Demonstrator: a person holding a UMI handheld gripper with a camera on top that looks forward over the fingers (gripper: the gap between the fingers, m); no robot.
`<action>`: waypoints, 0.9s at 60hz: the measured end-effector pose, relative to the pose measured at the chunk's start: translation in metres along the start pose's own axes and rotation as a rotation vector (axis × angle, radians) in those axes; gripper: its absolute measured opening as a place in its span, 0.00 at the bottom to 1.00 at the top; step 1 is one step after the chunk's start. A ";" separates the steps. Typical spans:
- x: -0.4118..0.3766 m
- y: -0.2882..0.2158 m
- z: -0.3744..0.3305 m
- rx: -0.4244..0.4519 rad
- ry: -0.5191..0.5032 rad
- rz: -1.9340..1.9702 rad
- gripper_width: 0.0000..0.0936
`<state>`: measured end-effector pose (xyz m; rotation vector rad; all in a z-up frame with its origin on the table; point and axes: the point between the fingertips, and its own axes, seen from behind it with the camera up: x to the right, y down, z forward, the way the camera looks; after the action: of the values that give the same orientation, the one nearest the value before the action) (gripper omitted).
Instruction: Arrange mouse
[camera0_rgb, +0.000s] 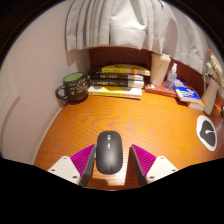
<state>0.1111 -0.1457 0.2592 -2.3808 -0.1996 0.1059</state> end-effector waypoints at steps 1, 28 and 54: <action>0.003 -0.004 0.008 -0.001 0.004 -0.002 0.73; 0.109 -0.080 -0.032 -0.117 -0.079 0.020 0.41; 0.407 -0.321 -0.213 0.275 0.052 -0.063 0.41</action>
<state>0.5036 0.0127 0.6266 -2.0993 -0.2206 0.0385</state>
